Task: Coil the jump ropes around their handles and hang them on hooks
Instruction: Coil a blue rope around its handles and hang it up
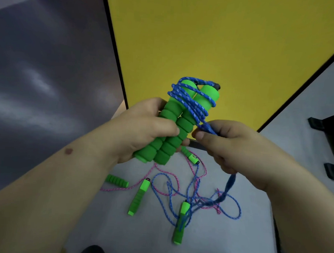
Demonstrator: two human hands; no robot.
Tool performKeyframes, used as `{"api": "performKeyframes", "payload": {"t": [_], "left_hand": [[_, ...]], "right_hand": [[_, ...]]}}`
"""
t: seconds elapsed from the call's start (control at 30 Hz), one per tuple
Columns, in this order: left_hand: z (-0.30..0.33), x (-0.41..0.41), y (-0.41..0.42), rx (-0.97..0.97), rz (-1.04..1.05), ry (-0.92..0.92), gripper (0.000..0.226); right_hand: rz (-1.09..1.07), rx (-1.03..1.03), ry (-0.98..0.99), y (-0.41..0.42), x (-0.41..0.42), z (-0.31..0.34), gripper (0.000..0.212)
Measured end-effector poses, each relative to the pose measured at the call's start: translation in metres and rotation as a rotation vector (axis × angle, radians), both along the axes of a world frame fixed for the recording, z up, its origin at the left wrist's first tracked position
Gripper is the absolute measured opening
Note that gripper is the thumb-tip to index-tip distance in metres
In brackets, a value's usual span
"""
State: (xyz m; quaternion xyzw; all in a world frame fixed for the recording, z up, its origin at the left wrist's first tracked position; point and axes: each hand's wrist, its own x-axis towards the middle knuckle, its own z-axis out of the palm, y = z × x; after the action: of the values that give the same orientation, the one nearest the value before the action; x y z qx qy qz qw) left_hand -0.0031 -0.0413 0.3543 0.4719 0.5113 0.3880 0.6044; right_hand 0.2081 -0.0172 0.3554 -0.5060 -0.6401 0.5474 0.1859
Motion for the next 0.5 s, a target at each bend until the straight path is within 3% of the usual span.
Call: {"api": "performKeyframes", "payload": {"t": [0.1,0.17,0.3,0.43,0.5], "left_hand": [[-0.008,0.002,0.003,0.045,0.192,0.165,0.049],[-0.010,-0.004,0.004,0.078,0.257,0.381,0.043],[-0.011,0.000,0.000,0.178,0.057,0.797,0.033],[-0.007,0.007,-0.005,0.172,-0.208,0.956,0.039],[0.002,0.003,-0.008,0.141,-0.357,0.928,0.043]], "right_hand": [[0.028,0.043,-0.090,0.001,0.010,0.006,0.027],[0.071,0.142,-0.145,-0.001,0.014,0.015,0.024],[0.167,0.320,-0.170,-0.009,0.009,0.032,0.028],[0.172,0.543,-0.252,-0.012,0.003,0.032,0.021],[0.083,0.558,-0.196,-0.009,0.003,0.030,0.010]]}}
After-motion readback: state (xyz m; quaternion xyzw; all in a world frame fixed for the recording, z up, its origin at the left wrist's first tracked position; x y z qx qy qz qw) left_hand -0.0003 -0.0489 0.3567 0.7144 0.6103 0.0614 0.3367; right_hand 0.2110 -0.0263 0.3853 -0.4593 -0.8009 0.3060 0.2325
